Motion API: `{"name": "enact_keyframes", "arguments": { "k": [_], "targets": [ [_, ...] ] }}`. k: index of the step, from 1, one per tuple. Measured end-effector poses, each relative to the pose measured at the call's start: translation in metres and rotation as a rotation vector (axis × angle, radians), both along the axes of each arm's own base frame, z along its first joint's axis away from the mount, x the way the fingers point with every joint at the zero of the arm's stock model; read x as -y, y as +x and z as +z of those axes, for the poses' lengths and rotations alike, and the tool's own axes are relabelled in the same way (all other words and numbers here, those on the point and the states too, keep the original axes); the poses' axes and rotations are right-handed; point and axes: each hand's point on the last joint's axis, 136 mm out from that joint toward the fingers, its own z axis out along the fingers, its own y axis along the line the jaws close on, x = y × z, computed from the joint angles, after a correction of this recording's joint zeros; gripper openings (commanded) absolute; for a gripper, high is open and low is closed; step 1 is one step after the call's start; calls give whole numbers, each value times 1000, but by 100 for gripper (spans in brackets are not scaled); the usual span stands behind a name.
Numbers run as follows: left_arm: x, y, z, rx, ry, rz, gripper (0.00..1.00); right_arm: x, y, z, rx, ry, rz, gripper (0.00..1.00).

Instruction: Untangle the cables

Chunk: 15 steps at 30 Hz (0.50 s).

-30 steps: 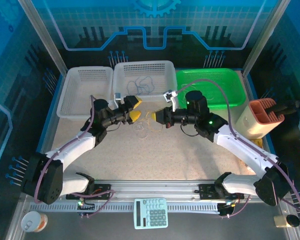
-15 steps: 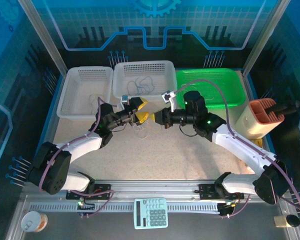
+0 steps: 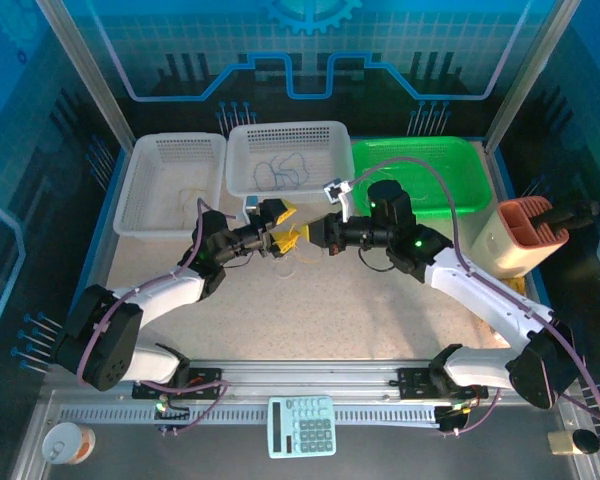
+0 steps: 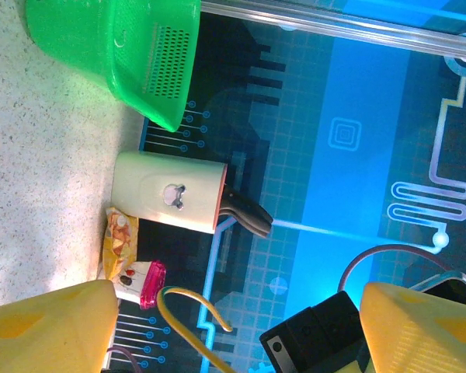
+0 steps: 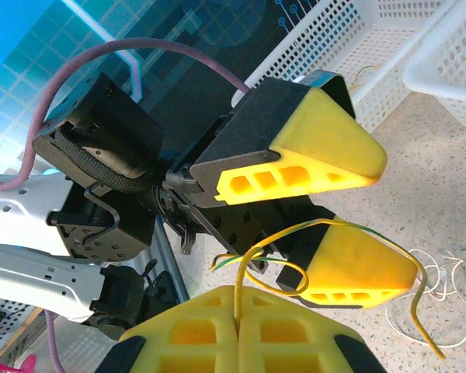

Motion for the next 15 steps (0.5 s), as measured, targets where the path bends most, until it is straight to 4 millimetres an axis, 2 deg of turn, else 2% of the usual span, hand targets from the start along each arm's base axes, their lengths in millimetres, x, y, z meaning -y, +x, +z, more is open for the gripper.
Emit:
{"name": "enact_keyframes", "arguments": {
  "k": [8, 15],
  "targets": [
    [1, -1, 4, 23, -5, -4, 26, -2, 3, -5, -4, -3, 0, 0],
    [1, -1, 7, 51, 4, 4, 0, 4, -1, -11, -10, -15, -16, 0]
  ]
}}
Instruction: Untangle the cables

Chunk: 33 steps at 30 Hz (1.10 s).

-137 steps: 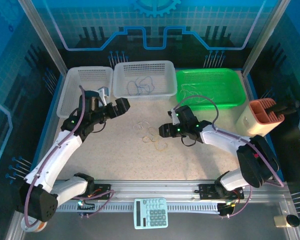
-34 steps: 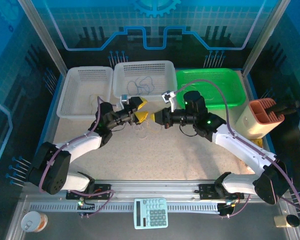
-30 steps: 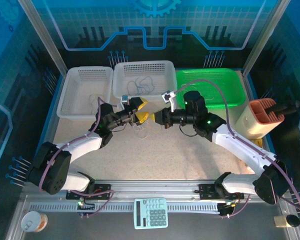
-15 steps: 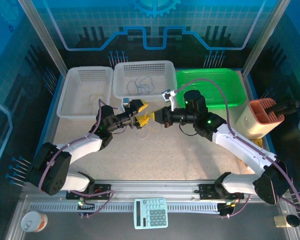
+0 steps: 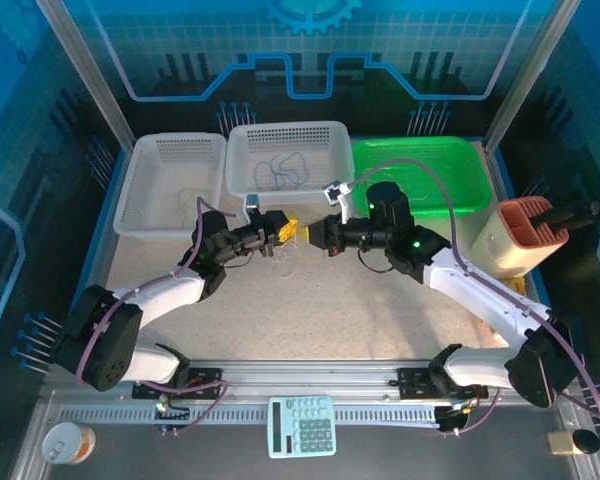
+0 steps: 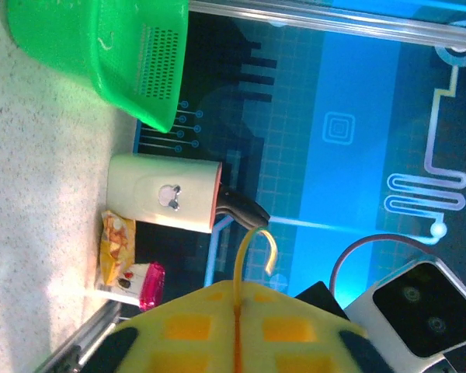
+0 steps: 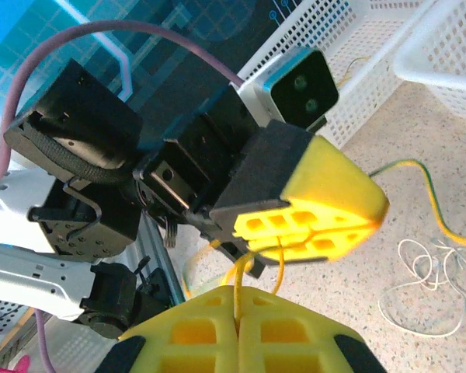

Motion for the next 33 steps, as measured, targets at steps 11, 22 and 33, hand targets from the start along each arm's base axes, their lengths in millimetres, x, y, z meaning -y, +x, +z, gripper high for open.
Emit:
{"name": "enact_keyframes", "arguments": {
  "k": [11, 22, 33],
  "targets": [
    [-30, 11, 14, 61, 28, 98, 0, 37, -8, -5, 12, -6, -77, 0],
    [-77, 16, 53, 163, 134, 204, 0, 66, 1, -30, -7, -43, -187, 0],
    [-111, 20, 89, 271, 237, 307, 0, 118, 20, -73, -119, -116, -407, 0]
  ]
}}
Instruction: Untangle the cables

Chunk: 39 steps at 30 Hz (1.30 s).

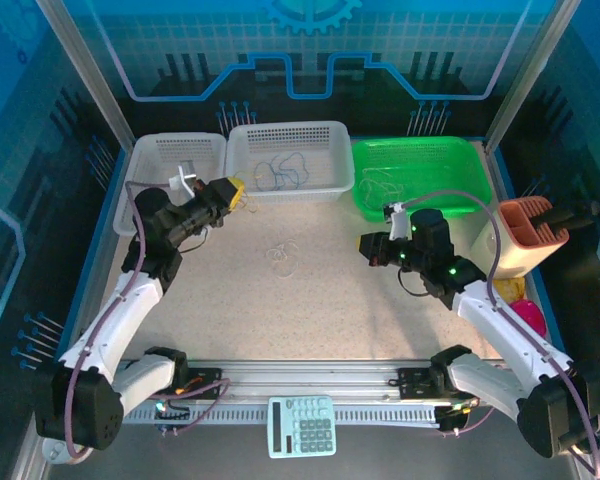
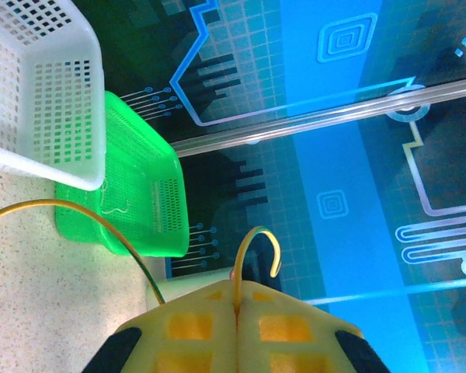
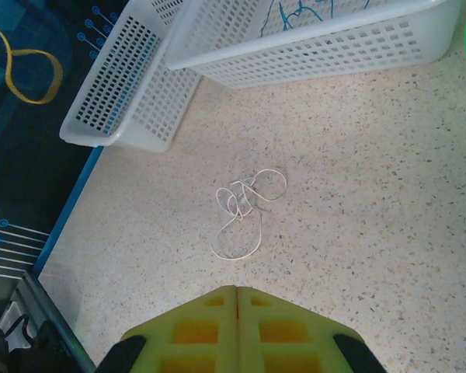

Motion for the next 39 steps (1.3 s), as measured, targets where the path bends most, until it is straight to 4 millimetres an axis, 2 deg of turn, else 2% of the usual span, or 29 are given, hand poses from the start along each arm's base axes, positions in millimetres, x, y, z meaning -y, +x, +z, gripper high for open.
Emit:
{"name": "enact_keyframes", "arguments": {
  "k": [1, 5, 7, 9, 12, 16, 24, 31, 39],
  "targets": [
    [0, 0, 0, 1, 4, -1, 0, -1, 0, 0, 0, 2, 5, 4],
    [2, -1, 1, 6, 13, -12, 0, -9, 0, 2, -13, 15, 39, 40],
    [4, -3, 3, 13, 15, -29, 0, -22, -1, 9, -3, 19, 80, 56],
    [7, -4, 7, 21, 14, -50, 0, -39, -4, 20, 23, 21, 139, 66],
    [12, -4, 16, 36, 12, -89, 0, -65, -6, 42, 86, 29, 225, 74],
    [17, -8, 27, 62, 9, -130, 0, -91, -2, 65, 168, 51, 308, 79],
    [20, -13, 44, 94, 2, -158, 0, -125, 4, 78, 234, 57, 412, 83],
    [21, -13, 47, 79, -23, -162, 0, -143, 20, 92, 288, 71, 438, 84],
    [25, -15, 47, 73, -29, -175, 0, -176, 39, 86, 285, 106, 477, 82]
  ]
}}
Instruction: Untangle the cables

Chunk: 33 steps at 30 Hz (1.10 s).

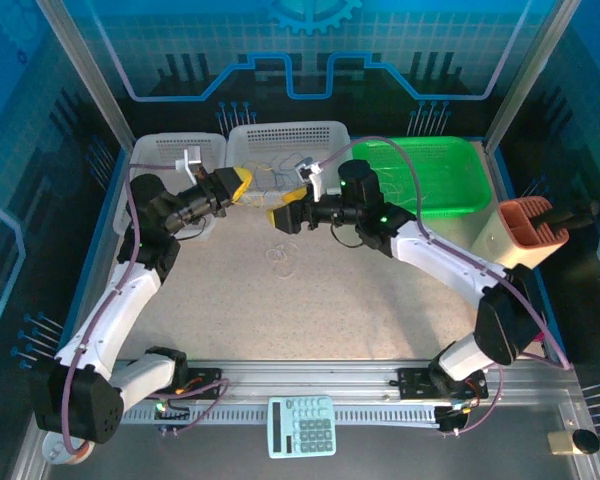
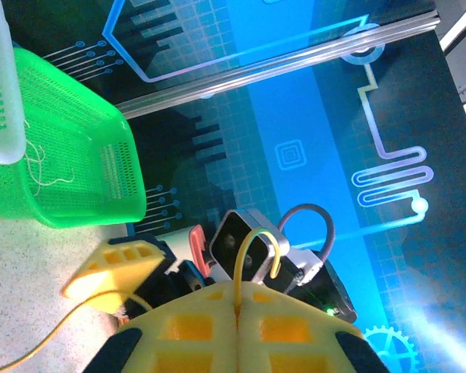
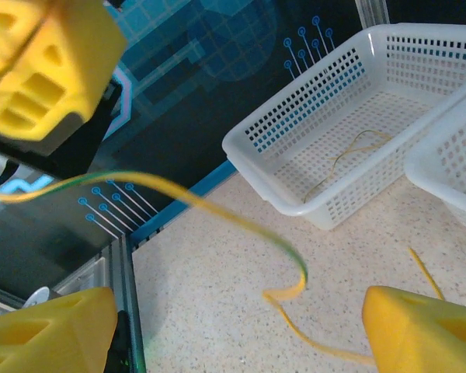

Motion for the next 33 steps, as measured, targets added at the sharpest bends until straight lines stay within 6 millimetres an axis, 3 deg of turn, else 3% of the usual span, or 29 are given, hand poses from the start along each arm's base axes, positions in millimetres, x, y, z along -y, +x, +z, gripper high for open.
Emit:
{"name": "enact_keyframes", "arguments": {
  "k": [2, 4, 9, 10, 12, 14, 17, 20, 24, 27, 30, 33],
  "targets": [
    [0, 0, 1, 3, 0, 0, 0, -5, 5, -3, -10, 5, -2, 79],
    [1, 0, 2, 5, -1, -2, 0, -8, 10, -5, -21, 13, -6, 68],
    [3, -2, 2, 4, 0, -10, 3, -13, 15, -1, -37, 47, -5, 3],
    [3, -2, 2, 4, 0, -10, 9, -12, 16, 1, -36, 54, -8, 0],
    [3, -2, 2, 8, 2, -9, 36, -10, 20, 4, -46, 71, -22, 0],
    [3, -1, 2, 7, 2, -4, 44, -7, 24, 4, -52, 84, -38, 0],
    [2, 0, 2, 18, 9, 8, 46, 3, 28, -4, -77, 87, -64, 0],
    [1, 2, 3, 29, 16, 19, 34, 9, 27, -7, -87, 84, -81, 0],
    [0, 3, 6, 53, 15, 23, 17, 14, 20, 5, -66, 98, -82, 0],
    [0, 5, 5, 55, 12, 27, 13, 18, 15, 15, -51, 109, -81, 0],
    [0, 6, 0, 45, 11, 29, 20, 20, 12, 23, -42, 115, -80, 0],
    [-1, 7, -5, 36, 14, 36, 36, 23, 8, 27, -37, 116, -79, 0]
  ]
}}
